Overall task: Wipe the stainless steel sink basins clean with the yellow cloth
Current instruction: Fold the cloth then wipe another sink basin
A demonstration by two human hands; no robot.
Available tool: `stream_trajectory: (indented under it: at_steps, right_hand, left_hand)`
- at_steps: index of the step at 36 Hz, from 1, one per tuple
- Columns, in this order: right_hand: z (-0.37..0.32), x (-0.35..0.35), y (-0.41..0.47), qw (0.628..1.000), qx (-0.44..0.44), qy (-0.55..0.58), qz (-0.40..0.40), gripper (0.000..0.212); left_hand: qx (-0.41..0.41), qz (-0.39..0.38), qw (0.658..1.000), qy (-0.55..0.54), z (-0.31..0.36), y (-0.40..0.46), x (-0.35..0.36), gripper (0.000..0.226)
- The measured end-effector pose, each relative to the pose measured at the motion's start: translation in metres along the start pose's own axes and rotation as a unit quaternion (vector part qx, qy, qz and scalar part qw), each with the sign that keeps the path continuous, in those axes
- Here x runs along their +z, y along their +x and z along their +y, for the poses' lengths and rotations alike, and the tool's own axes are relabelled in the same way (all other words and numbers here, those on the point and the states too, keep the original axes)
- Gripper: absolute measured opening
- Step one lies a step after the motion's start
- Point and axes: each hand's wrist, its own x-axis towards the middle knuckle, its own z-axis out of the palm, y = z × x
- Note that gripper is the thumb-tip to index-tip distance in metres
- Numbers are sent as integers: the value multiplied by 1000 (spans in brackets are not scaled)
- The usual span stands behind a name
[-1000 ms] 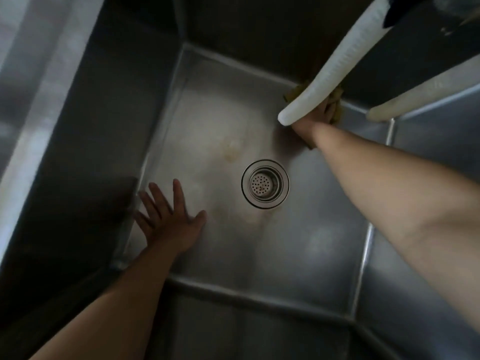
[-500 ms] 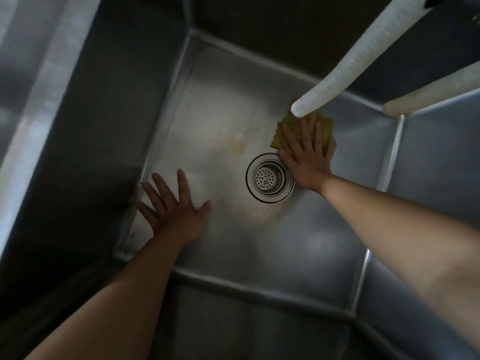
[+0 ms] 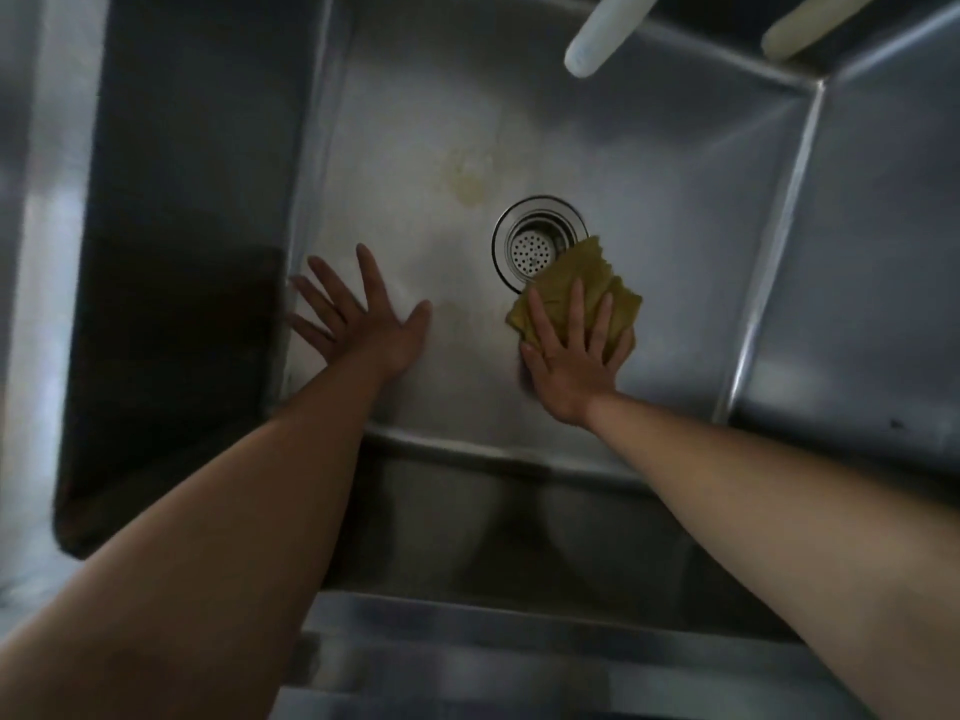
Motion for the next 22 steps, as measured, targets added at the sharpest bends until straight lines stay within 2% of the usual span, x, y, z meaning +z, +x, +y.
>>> stream_trajectory:
  at_steps: [4, 8, 13, 19, 22]
  right_hand:
    - [15, -6, -19, 994, -72, -36, -80, 51]
    - [37, -13, -37, 971, -151, -94, -158, 47]
    - [36, -15, -54, 951, -141, -94, -259, 47]
    - [21, -3, -67, 935, -83, 26, -343, 49]
    - [14, 3, -80, 921, -32, 159, -354, 75]
  left_hand:
    - [-5, 1, 1000, 4, 1, -1, -1, 96]
    - [-7, -2, 1000, 4, 1, -1, -2, 96]
    - [-10, -2, 1000, 22, 1, -1, -4, 97]
    - [-7, -29, 999, 33, 0, -6, -15, 99]
    - [6, -60, 997, 46, -6, -9, -27, 104]
